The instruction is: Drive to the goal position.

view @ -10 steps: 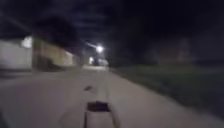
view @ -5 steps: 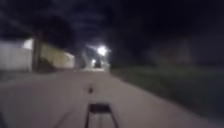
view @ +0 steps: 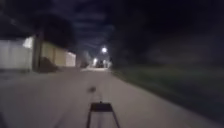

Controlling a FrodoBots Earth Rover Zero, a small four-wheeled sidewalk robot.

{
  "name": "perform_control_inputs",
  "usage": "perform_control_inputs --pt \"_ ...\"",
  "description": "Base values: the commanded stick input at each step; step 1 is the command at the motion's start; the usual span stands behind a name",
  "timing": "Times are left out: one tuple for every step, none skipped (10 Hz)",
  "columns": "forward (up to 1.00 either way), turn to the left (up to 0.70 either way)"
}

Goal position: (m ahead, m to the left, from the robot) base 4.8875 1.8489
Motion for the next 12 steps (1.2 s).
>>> perform_control_inputs --pt "0.70 0.00" --pt "0.70 0.00" --pt "0.70 0.00" --pt "0.70 0.00" --pt "0.70 0.00" --pt "0.70 0.00" --pt "0.70 0.00" --pt "0.70 0.00" --pt "0.70 0.00" --pt "0.70 0.00" --pt "0.70 0.00" --pt "0.70 0.00"
